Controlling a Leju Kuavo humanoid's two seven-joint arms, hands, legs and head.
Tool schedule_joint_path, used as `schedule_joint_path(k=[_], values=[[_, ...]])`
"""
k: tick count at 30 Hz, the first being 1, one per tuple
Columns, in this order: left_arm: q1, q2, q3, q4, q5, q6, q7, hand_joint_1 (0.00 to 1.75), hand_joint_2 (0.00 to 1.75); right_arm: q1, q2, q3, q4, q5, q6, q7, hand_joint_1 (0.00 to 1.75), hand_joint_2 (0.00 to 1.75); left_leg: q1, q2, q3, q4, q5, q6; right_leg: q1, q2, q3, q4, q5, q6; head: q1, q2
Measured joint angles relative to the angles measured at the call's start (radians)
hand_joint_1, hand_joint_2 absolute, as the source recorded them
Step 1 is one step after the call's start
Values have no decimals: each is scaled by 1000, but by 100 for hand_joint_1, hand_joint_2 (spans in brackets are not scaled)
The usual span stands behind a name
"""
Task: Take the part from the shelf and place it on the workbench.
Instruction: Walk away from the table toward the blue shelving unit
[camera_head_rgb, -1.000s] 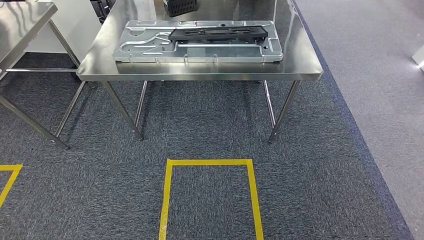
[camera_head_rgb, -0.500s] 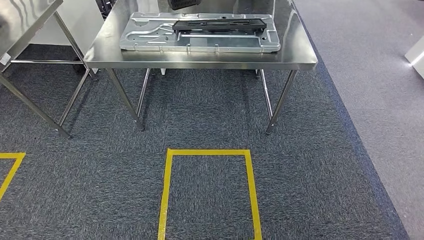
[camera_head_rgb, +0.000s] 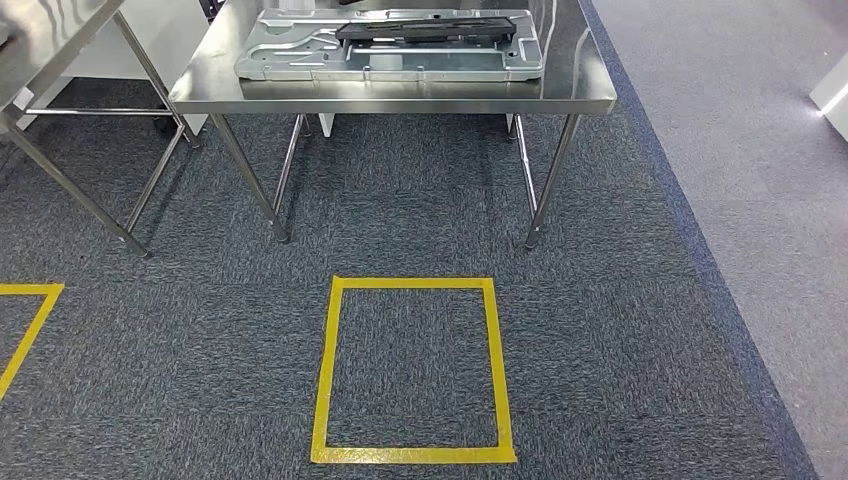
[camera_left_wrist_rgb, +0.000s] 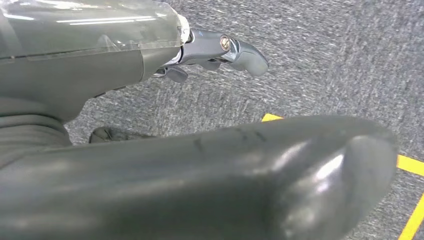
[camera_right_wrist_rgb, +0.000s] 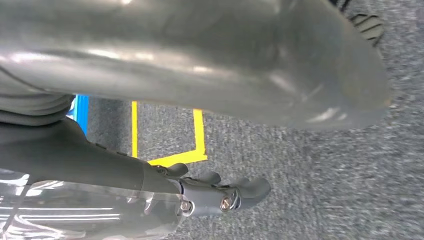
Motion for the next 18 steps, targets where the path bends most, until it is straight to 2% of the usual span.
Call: schedule_joint_path(k=[1,2,3,5,6,7,9,10,11,12,15,16,18], values=[[-2,0,0,0,0,3,3,0,0,0,0,0,0,0,0,2,0,0,-3,0,54,-79,-13,6,1,-1,-4,1,8,4,0,0],[-4,-1,0,0,-1,7,7,0,0,0,0,0,0,1,1,5,0,0,-7,0,91,-137,-30,11,2,-3,-6,1,17,10,0,0],[-5,-2,1,0,-1,12,12,0,0,0,0,0,0,1,1,8,0,0,-10,1,106,-168,-38,14,2,-4,-6,1,25,16,0,0],[-4,-4,3,0,-2,18,19,0,0,0,-2,0,0,1,0,11,0,0,-7,2,98,-175,-26,22,-2,-4,-11,5,28,28,0,0],[-4,-5,4,0,-3,19,21,0,0,0,-4,0,0,1,0,12,0,0,-5,3,91,-177,-16,29,-3,-1,-20,24,11,33,0,0],[-3,-6,5,0,-3,20,21,0,0,1,-4,0,0,2,0,14,0,0,-4,5,83,-177,-7,34,-5,2,-36,66,-23,38,0,0],[-2,-9,5,0,-3,22,22,0,0,2,-5,0,1,2,0,16,0,87,-7,6,61,-170,5,40,-7,5,-84,203,-109,44,0,0],[-1,-9,6,0,-3,24,23,0,0,2,-5,0,1,2,0,16,0,131,-8,6,49,-164,10,40,-7,6,-101,262,-137,47,0,0],[-1,-10,6,0,-3,25,25,0,0,2,-5,0,1,2,1,17,0,175,-9,6,37,-157,13,39,-8,6,-100,289,-146,48,0,0],[0,-10,6,0,-3,27,27,0,0,2,-6,0,1,3,1,20,0,175,-9,6,28,-150,15,38,-8,6,-78,273,-137,48,0,0],[-1,-12,9,0,-3,30,36,0,0,0,-9,0,1,5,3,29,0,175,-11,5,8,-123,12,31,-6,6,53,81,-80,39,0,0],[-2,-12,12,0,-2,30,39,0,0,-1,-9,0,1,5,3,31,0,175,-12,5,2,-115,11,27,-5,6,78,36,-73,33,0,0],[-5,-13,18,0,-2,30,45,0,0,-3,-10,0,1,6,3,38,0,87,-16,5,-8,-107,10,18,-1,6,85,14,-74,21,0,0]])
